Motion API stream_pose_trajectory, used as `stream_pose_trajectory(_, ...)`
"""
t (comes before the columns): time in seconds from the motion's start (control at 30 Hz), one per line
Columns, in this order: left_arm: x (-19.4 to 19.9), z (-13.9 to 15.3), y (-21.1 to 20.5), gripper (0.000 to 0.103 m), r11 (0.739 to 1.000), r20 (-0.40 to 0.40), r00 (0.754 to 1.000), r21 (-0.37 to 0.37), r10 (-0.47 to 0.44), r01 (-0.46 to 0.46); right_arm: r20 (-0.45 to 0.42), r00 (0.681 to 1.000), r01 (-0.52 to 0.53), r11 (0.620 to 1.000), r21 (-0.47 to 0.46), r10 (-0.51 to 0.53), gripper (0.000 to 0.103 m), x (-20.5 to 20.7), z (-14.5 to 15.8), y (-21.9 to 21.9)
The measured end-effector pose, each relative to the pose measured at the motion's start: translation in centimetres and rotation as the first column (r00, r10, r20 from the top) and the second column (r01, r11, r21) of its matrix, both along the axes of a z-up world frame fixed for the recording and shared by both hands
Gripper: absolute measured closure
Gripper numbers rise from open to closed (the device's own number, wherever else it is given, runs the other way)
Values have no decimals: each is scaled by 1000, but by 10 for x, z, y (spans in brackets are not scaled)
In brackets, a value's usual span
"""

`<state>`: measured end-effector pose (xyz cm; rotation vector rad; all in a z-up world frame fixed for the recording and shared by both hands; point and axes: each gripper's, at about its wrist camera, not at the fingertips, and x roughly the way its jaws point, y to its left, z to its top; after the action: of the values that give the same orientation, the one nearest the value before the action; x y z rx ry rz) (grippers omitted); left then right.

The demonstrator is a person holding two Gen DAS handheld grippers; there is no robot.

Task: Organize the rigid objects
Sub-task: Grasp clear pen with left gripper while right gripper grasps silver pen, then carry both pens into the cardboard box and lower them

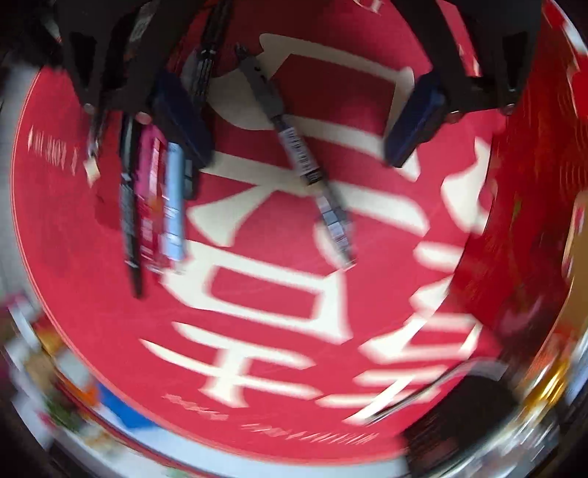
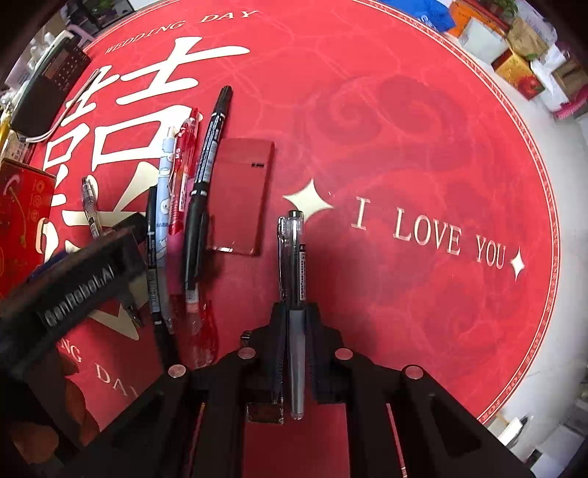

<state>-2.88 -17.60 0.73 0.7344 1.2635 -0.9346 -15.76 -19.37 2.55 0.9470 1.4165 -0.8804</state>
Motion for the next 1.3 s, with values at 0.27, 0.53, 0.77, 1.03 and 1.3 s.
stream_pose_trajectory(0.27,-8,4,9,10,998,-5,998,10,60,-60,-6,1000,3,1000,-5,-3,91,-7,0,-4)
stream_pose_trajectory(0.53,-4,9,14,37,995,-19,995,29,95,-95,9,1000,6,1000,25,-7,92,-15,-6,0)
stream_pose_trajectory(0.77,-7,27,24,93,991,-114,985,17,-131,134,49,996,70,997,37,-72,92,-37,1,9)
stream_pose_trajectory(1.03,3,59,49,93,982,-95,977,-3,-190,190,113,975,187,981,52,-191,92,-69,18,11)
stream_pose_trajectory(1.3,-28,94,82,93,957,-106,951,-51,-289,285,144,971,187,981,48,-192,92,-78,49,13)
